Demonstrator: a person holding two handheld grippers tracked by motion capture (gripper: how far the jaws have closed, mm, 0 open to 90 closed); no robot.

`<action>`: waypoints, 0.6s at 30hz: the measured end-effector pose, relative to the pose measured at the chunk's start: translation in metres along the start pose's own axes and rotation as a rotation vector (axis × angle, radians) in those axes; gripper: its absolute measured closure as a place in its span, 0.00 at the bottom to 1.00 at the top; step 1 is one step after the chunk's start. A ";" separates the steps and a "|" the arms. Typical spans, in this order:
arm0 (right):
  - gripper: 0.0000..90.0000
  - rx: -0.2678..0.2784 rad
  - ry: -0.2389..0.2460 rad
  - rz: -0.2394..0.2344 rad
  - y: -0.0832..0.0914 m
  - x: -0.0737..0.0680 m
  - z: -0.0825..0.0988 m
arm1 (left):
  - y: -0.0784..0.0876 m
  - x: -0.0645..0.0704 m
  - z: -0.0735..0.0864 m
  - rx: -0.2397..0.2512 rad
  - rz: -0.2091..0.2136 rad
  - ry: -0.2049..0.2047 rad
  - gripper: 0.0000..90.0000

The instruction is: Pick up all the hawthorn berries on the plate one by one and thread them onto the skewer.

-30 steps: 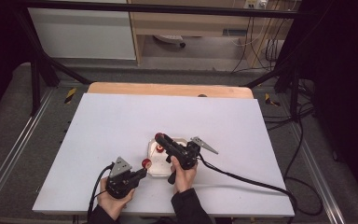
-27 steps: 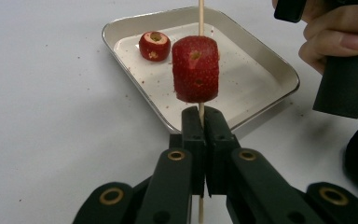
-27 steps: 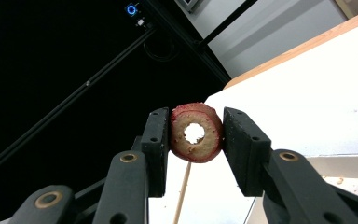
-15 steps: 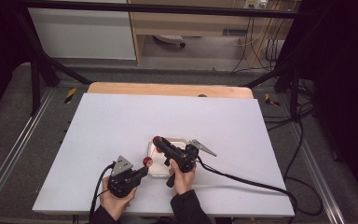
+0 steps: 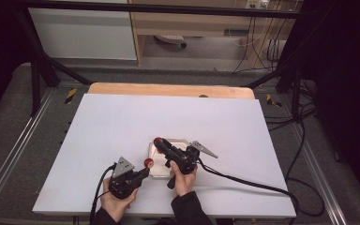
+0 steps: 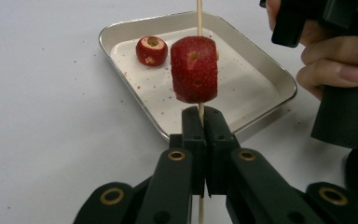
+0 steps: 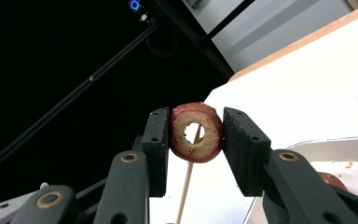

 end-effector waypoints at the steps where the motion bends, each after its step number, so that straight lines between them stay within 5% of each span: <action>1: 0.70 0.006 -0.005 0.001 0.000 0.000 0.001 | 0.000 0.001 0.000 0.003 0.002 0.007 0.98; 7: 0.70 0.034 -0.003 -0.003 -0.001 0.001 0.001 | -0.003 0.004 0.003 -0.008 -0.006 0.015 0.98; 18: 0.70 0.002 -0.006 -0.020 0.001 -0.002 -0.001 | -0.002 0.003 0.001 0.012 -0.012 0.006 0.98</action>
Point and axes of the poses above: each handheld gripper's, and its own axes: y roughly backward along the jaws, z roughly out of its underside, x roughly to its right, the point moved 3 cm from there along -y, roughly forward along the jaws, and after that the axes turned 6 degrees about z, right-handed, at the moved point
